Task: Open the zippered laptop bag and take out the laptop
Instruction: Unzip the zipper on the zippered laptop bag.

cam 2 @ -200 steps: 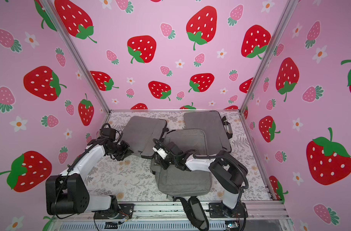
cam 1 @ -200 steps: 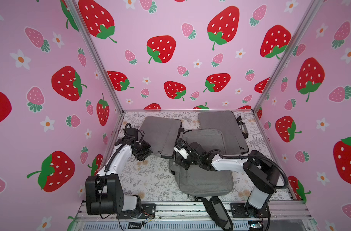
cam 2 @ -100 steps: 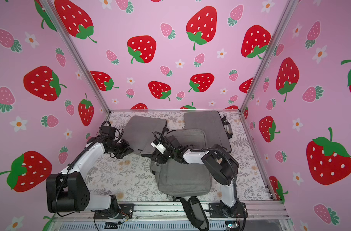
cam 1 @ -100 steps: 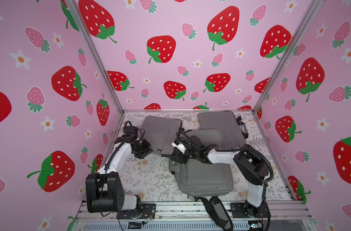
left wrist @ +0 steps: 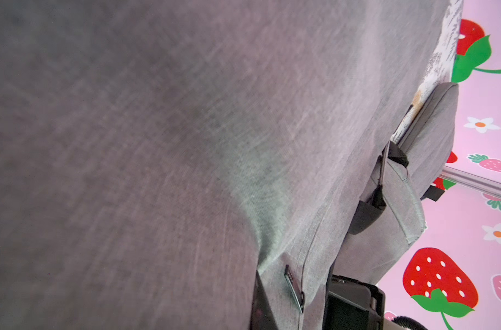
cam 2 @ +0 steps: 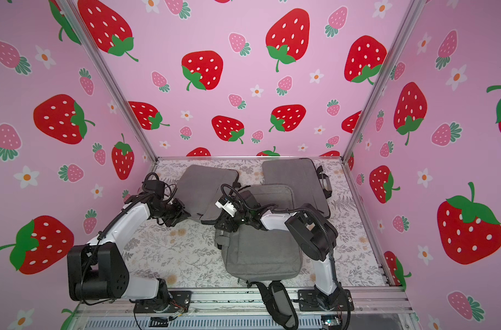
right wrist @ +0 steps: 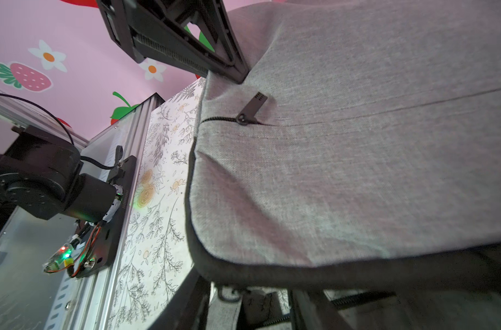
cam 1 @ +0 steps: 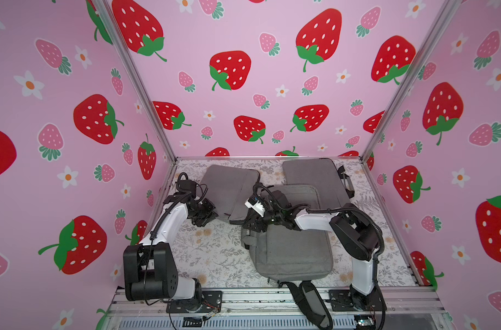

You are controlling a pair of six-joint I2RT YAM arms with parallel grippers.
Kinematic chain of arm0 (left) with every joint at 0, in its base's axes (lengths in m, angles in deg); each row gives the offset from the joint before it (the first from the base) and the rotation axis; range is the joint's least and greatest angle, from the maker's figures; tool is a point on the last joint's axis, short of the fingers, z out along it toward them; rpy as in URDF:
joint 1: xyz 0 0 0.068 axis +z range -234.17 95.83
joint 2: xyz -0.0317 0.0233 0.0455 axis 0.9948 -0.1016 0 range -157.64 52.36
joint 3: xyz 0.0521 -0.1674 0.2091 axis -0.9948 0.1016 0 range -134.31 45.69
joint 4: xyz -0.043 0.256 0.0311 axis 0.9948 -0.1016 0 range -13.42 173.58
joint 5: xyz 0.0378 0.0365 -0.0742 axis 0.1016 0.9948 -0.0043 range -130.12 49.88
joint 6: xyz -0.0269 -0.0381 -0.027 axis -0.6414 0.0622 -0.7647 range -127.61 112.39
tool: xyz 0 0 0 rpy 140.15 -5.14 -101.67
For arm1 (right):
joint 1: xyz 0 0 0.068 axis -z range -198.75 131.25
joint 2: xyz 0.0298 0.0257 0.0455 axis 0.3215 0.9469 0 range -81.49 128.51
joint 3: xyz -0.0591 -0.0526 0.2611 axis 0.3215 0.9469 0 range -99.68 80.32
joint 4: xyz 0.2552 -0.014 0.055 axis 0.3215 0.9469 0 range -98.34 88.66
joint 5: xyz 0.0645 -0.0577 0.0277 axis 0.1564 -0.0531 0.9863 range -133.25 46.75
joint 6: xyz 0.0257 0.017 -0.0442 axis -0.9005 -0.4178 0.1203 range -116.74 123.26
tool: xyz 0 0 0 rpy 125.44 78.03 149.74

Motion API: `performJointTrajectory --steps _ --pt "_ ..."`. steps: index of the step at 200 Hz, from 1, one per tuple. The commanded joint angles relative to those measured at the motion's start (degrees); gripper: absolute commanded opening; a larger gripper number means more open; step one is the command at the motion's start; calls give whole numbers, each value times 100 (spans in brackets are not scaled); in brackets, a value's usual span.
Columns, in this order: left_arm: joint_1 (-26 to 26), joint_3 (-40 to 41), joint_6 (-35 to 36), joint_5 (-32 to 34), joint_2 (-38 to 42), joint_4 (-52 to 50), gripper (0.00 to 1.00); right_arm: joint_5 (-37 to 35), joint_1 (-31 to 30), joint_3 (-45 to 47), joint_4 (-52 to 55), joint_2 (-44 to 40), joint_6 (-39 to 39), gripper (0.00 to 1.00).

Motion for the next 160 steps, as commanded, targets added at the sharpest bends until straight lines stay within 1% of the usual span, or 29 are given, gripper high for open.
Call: performJointTrajectory --steps 1,25,90,160 --pt "-8 -266 148 -321 -28 51 0 481 -22 -41 -379 -70 -105 42" --pt "-8 -256 131 -320 -38 51 0 538 -28 9 -481 -28 -224 38" --pt "-1 -232 112 -294 -24 35 0 650 -22 44 -622 88 -451 22" --pt "10 -289 157 -260 -49 -51 0 466 -4 371 -691 -34 -562 7"
